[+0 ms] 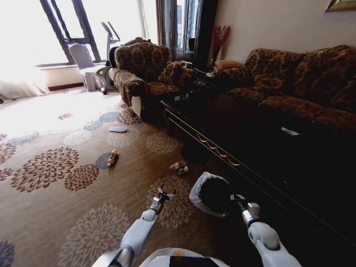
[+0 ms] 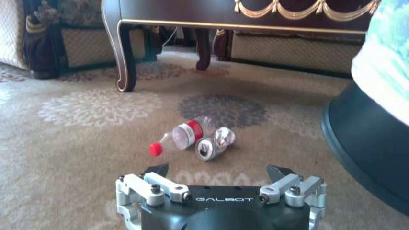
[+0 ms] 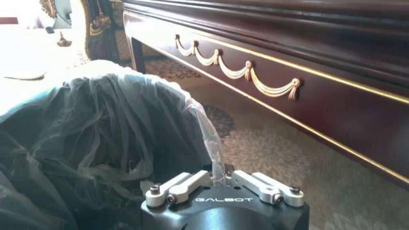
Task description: Pick up the trash from the ground and place it into the trash bin.
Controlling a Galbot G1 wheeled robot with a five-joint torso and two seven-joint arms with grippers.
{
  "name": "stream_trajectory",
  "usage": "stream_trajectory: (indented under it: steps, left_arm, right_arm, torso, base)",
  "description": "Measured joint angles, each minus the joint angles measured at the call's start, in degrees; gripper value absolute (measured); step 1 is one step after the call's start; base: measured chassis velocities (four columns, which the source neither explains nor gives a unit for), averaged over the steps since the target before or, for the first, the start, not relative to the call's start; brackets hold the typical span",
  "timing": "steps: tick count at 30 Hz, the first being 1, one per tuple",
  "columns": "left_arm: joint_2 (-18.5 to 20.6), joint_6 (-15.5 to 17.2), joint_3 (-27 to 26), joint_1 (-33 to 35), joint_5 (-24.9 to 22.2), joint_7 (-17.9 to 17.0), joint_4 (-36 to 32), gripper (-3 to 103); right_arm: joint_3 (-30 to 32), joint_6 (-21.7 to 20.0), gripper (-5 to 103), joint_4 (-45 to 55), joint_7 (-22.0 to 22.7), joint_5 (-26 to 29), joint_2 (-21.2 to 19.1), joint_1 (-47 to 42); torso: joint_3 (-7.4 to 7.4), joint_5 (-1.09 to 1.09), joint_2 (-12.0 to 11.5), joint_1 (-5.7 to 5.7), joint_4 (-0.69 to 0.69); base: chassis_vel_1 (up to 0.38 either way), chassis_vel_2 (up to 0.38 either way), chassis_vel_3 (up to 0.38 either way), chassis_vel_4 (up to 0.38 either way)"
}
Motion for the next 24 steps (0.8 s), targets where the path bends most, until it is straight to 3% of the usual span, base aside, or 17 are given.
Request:
stream_trajectory:
  steps: [24]
  left_arm:
    - [-0.5,-1.2,0.3,-1.5,-0.2,1.9,1.9,100]
  right_arm:
    - [2.0,-0.6,1,2.1,-0.2,0.5,1.0,-2.3]
  torso:
    - [-3.71,0.00,-5.7,-2.00,-0.01]
  base:
    - [0.000,0.000,0.000,0.000]
